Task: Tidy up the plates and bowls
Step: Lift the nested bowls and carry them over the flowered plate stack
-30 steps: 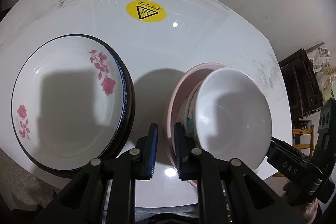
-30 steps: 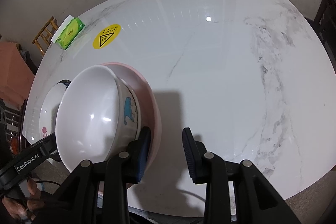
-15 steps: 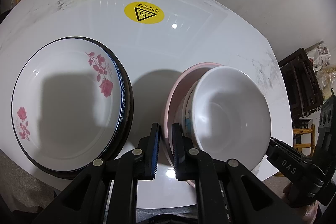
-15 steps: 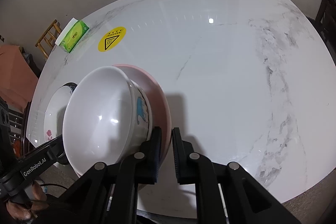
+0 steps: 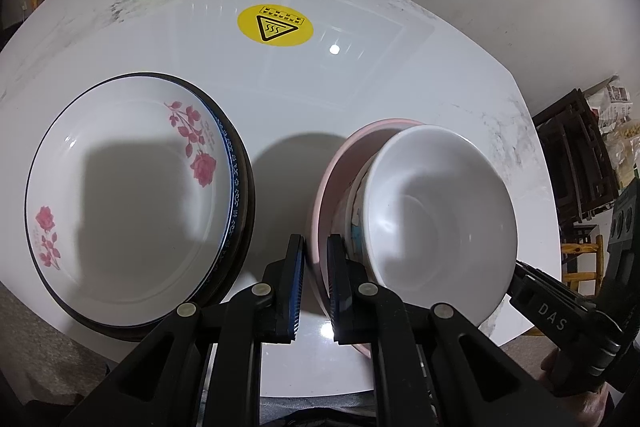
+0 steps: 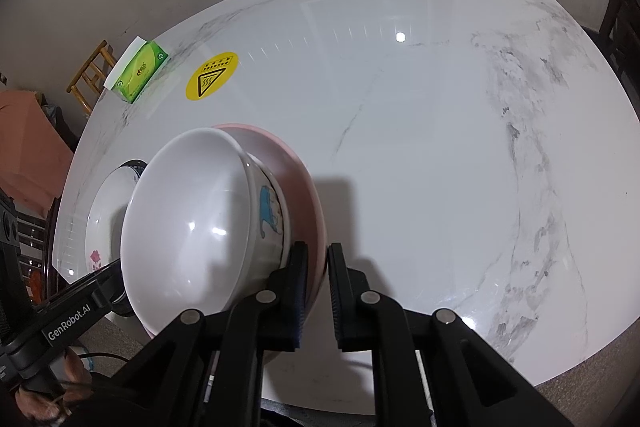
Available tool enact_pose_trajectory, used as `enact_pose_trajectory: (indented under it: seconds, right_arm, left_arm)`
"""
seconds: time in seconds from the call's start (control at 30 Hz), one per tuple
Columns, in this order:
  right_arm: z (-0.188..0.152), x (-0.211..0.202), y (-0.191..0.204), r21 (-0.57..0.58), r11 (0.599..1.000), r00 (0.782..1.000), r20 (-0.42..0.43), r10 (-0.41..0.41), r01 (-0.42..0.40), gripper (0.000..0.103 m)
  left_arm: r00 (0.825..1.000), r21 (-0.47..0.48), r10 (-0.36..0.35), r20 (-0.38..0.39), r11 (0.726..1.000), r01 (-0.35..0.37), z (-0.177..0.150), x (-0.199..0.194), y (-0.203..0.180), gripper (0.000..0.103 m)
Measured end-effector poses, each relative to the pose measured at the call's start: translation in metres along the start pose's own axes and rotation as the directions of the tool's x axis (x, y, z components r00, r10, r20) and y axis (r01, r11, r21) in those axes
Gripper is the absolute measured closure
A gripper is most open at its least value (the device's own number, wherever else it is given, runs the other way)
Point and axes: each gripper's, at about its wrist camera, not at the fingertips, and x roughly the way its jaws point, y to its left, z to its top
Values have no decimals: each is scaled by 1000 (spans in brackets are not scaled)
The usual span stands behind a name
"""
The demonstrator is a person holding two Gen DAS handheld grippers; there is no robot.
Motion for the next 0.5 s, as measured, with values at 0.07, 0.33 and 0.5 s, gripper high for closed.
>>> enact_pose_trajectory:
  seconds: [0.07, 0.33, 0.5]
  right_arm:
    - [0, 0, 0, 1, 1000, 1000, -1, -1, 1, 92]
    - [-2, 0, 3, -13, 1000, 1000, 0, -14, 14, 92]
    - [-1, -3, 3, -11, 1000, 1000, 9, -13, 13, 92]
  left_arm:
    - [1000, 0, 0, 1, 1000, 0, 0, 0, 0, 96]
    - [1000, 7, 8, 11, 1000, -8, 1, -2, -2, 96]
    - [1000, 12, 7, 14, 1000, -7, 1, -4, -1, 96]
